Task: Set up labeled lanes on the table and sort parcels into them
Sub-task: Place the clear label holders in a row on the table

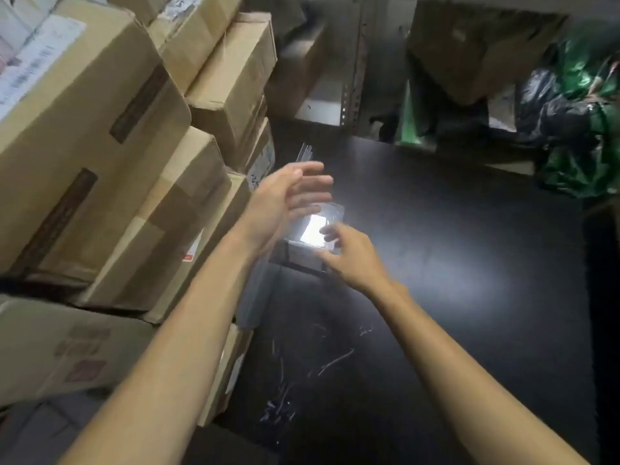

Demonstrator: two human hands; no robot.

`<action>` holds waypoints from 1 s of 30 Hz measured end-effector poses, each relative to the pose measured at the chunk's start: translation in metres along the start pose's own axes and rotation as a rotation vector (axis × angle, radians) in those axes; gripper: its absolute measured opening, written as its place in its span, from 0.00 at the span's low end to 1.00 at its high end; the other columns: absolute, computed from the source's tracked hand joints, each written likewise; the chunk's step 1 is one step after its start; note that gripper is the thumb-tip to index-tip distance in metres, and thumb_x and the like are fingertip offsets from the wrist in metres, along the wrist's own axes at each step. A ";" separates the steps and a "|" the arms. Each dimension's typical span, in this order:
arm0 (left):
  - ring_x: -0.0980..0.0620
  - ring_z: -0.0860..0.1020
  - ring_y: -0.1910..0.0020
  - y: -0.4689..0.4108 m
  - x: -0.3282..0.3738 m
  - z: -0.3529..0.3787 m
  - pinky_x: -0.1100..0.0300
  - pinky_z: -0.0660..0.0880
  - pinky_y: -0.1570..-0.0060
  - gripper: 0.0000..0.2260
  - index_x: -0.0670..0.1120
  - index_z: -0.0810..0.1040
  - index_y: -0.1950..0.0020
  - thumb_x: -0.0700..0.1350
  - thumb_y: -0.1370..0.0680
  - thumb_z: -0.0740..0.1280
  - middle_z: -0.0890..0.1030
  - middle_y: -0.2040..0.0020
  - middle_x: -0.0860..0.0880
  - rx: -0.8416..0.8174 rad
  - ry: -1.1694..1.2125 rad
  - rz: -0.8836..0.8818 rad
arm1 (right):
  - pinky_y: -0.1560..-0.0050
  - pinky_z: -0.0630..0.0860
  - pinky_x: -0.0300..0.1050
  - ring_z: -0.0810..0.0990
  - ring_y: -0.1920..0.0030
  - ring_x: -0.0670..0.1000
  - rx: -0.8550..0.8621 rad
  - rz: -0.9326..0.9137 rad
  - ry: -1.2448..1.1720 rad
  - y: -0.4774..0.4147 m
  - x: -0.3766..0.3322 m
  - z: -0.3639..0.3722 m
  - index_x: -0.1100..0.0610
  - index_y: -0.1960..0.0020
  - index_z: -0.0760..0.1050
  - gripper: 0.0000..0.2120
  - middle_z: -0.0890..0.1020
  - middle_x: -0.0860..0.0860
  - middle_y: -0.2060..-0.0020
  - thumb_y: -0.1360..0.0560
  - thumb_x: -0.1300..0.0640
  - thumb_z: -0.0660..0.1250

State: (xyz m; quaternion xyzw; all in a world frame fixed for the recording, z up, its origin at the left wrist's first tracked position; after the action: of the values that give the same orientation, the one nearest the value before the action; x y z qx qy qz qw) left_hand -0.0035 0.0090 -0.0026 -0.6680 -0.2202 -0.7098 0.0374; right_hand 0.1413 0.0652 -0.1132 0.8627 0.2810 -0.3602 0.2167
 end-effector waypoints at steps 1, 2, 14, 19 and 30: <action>0.42 0.83 0.42 -0.009 0.001 0.000 0.50 0.78 0.41 0.15 0.46 0.76 0.36 0.44 0.13 0.51 0.83 0.39 0.43 0.006 0.029 0.008 | 0.42 0.75 0.49 0.80 0.45 0.54 -0.047 -0.033 0.087 -0.008 0.003 0.013 0.56 0.39 0.80 0.16 0.83 0.52 0.46 0.25 0.54 0.74; 0.42 0.83 0.42 -0.017 0.002 -0.001 0.50 0.78 0.40 0.15 0.46 0.76 0.36 0.44 0.13 0.51 0.83 0.39 0.43 0.013 0.015 0.005 | 0.42 0.74 0.51 0.80 0.44 0.58 -0.075 -0.057 0.140 -0.015 0.001 0.019 0.56 0.39 0.80 0.16 0.83 0.54 0.45 0.25 0.55 0.74; 0.45 0.84 0.44 -0.035 -0.018 0.006 0.49 0.77 0.40 0.14 0.47 0.77 0.38 0.43 0.13 0.52 0.83 0.40 0.43 0.013 -0.045 -0.070 | 0.56 0.76 0.52 0.77 0.55 0.59 0.036 -0.284 0.187 -0.022 0.012 0.014 0.57 0.48 0.86 0.07 0.83 0.54 0.58 0.24 0.61 0.71; 0.49 0.82 0.40 -0.034 -0.022 0.002 0.52 0.77 0.36 0.12 0.51 0.78 0.39 0.46 0.15 0.56 0.84 0.41 0.47 0.061 -0.149 -0.026 | 0.55 0.70 0.45 0.72 0.56 0.48 0.109 -0.222 0.049 -0.014 0.007 -0.016 0.53 0.48 0.86 0.06 0.82 0.45 0.57 0.23 0.59 0.71; 0.49 0.84 0.48 -0.028 -0.005 0.035 0.55 0.81 0.45 0.18 0.51 0.76 0.37 0.36 0.23 0.72 0.84 0.43 0.39 -0.184 -0.153 0.000 | 0.50 0.82 0.51 0.85 0.51 0.54 0.020 -0.093 -0.351 -0.004 -0.007 -0.180 0.51 0.50 0.84 0.06 0.87 0.49 0.53 0.22 0.61 0.72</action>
State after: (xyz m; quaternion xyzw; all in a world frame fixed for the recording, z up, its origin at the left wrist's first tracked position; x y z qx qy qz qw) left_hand 0.0199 0.0454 -0.0140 -0.7207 -0.1564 -0.6741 -0.0411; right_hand 0.2249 0.1696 0.0080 0.7746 0.2749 -0.5179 0.2369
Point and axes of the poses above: each hand's wrist, its own y-axis away from the middle knuckle, its own z-axis out of the palm, x = y × z, the point moved 1 cm from there along -y, towards the middle knuckle
